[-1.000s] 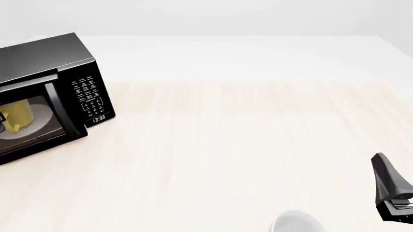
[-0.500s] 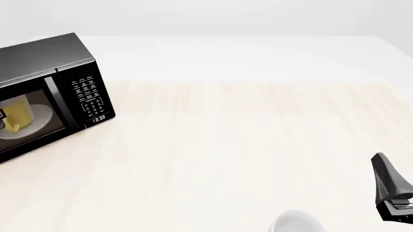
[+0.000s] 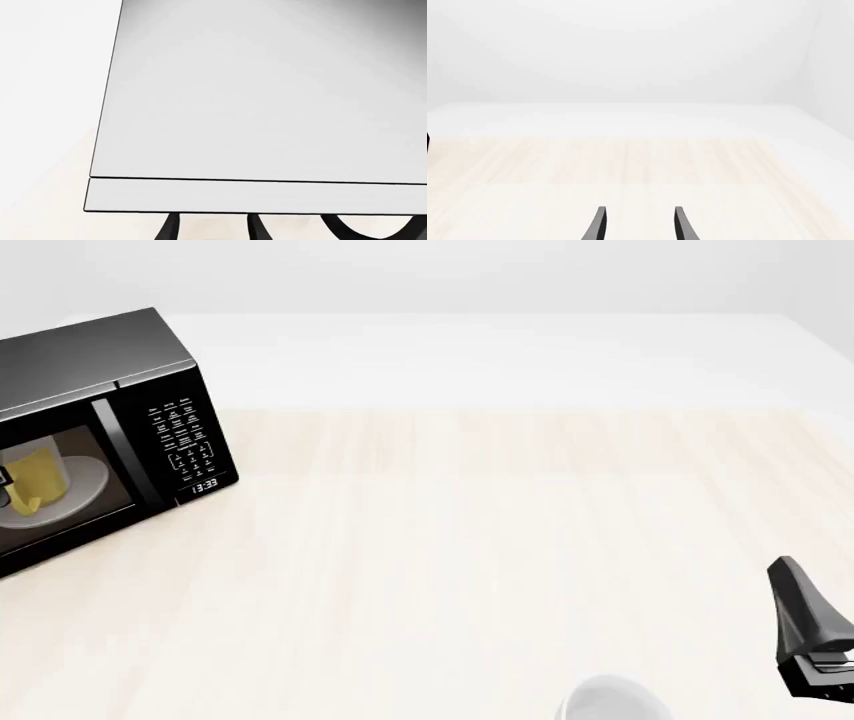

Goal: Put the yellow and white mug in the microwave and close it.

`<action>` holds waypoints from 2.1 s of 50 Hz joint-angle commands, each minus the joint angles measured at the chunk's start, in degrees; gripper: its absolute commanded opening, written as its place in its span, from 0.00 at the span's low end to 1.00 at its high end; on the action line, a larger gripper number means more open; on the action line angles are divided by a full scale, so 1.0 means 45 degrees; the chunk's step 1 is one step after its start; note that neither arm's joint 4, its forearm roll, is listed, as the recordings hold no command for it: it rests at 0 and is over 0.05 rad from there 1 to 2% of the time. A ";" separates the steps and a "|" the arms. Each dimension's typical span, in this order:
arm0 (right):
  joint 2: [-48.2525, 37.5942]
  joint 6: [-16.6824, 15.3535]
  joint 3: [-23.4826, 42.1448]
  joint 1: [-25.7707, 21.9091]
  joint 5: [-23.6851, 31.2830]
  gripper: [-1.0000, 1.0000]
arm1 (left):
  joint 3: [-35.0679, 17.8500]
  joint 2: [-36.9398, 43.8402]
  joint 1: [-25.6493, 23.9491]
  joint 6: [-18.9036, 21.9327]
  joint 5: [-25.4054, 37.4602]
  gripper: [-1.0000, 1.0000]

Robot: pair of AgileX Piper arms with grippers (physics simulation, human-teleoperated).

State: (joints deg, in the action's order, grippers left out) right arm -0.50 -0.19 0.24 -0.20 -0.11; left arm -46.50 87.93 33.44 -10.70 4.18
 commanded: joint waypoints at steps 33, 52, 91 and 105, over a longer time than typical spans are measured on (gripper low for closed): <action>0.0005 -0.0001 0.0000 -0.0002 0.0000 1.00 | 0.1064 -0.3407 -0.0333 0.0070 0.1269 1.00; 0.0000 -0.0001 0.0000 0.0002 0.0000 1.00 | 0.0987 -0.5235 -0.0440 0.0203 0.2284 1.00; 0.0001 0.0001 0.0000 0.0002 0.0000 1.00 | 0.0163 -0.8856 -0.0355 0.0196 0.5249 1.00; -0.0002 -0.0001 0.0000 -0.0002 0.0000 1.00 | -0.0700 -1.0151 -0.0392 -0.0014 0.6569 1.00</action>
State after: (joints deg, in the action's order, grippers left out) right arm -0.50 -0.19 0.24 -0.19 -0.11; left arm -47.57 46.05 31.99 -10.03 29.91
